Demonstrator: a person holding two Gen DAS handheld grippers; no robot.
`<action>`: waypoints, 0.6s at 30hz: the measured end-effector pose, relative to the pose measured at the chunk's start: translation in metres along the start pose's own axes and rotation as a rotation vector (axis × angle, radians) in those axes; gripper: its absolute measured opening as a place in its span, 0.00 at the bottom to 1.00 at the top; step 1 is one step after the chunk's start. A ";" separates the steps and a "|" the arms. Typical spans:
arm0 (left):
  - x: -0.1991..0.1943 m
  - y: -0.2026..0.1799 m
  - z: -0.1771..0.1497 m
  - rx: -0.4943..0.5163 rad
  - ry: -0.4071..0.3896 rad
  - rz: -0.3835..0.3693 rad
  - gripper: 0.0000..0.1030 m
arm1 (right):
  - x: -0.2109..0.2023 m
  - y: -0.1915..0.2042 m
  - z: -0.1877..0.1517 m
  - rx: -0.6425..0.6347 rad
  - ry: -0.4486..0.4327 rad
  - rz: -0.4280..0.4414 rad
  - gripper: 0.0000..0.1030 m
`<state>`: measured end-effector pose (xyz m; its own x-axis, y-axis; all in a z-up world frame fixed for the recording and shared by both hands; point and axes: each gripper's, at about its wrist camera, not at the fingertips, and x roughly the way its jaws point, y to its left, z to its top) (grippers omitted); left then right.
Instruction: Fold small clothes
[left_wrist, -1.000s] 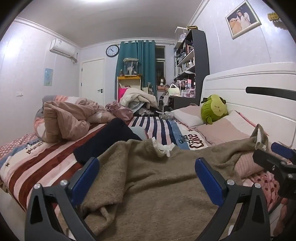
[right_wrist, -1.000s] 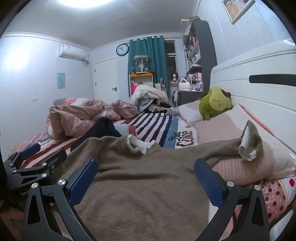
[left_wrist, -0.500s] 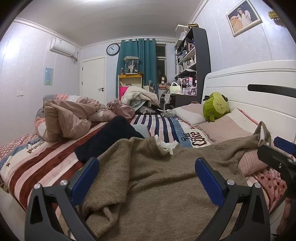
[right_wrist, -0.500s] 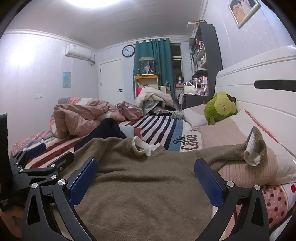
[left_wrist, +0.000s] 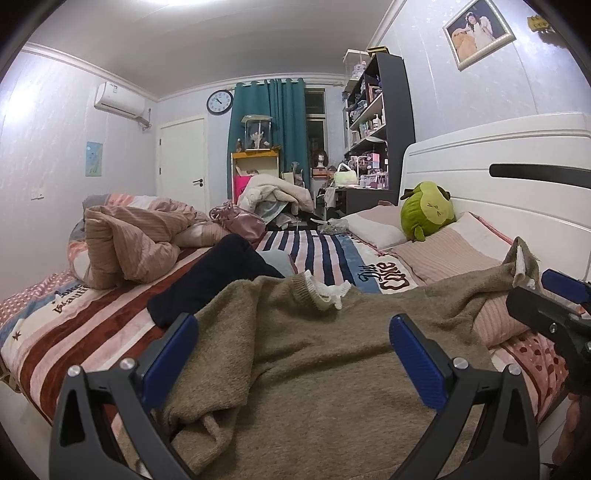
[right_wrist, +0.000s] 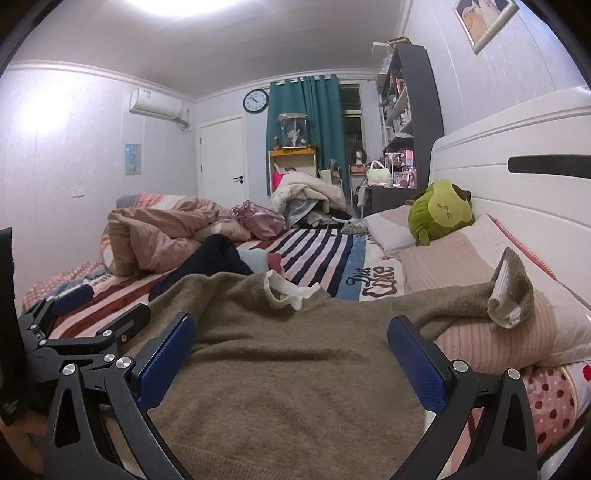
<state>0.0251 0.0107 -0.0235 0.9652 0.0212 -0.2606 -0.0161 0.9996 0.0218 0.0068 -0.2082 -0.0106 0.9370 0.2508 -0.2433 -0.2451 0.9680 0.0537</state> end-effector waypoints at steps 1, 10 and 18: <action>0.000 0.000 0.000 0.002 0.000 -0.001 0.99 | 0.000 0.001 0.000 0.001 0.000 0.001 1.00; 0.002 0.000 0.000 -0.009 0.018 -0.029 0.99 | 0.000 0.001 0.000 0.004 0.003 0.004 1.00; 0.005 -0.001 0.000 -0.005 0.037 -0.027 0.99 | 0.001 0.003 -0.002 0.013 0.006 0.009 1.00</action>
<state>0.0299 0.0102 -0.0251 0.9551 -0.0053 -0.2963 0.0085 0.9999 0.0093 0.0064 -0.2055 -0.0128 0.9332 0.2596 -0.2484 -0.2505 0.9657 0.0681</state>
